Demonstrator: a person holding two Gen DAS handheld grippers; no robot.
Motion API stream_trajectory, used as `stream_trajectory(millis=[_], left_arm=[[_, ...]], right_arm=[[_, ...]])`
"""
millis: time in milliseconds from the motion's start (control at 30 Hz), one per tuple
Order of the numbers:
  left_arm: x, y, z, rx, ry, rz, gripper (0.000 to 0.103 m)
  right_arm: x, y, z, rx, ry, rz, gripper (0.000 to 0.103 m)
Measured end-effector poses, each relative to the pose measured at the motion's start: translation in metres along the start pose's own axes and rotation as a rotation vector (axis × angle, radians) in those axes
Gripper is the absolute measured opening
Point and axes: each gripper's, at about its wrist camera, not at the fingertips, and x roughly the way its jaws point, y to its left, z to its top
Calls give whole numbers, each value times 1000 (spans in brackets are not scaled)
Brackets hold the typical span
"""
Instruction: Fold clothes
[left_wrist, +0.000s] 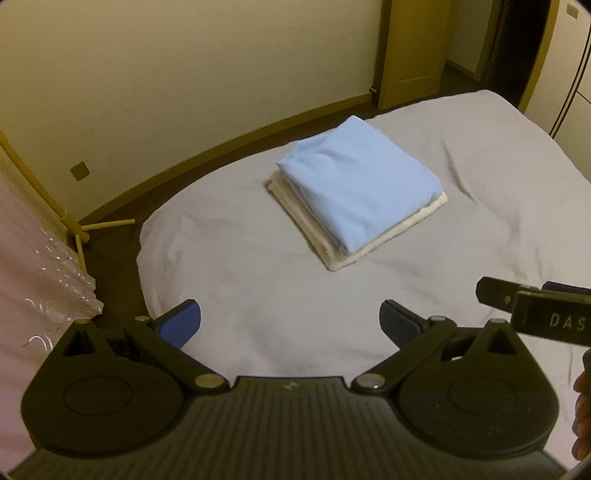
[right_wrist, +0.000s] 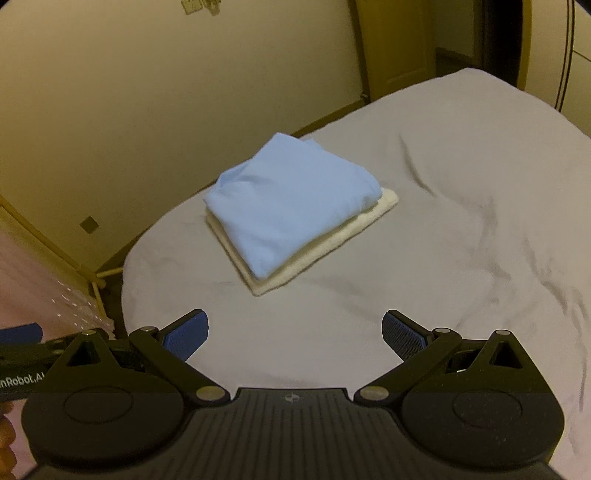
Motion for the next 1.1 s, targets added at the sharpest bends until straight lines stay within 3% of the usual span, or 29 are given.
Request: stream_trajectory(millis=[1100], left_arm=[[80,1,45,19,75,-27,102]], right_arm=[[75,-11,37,-19,97,-61,103]])
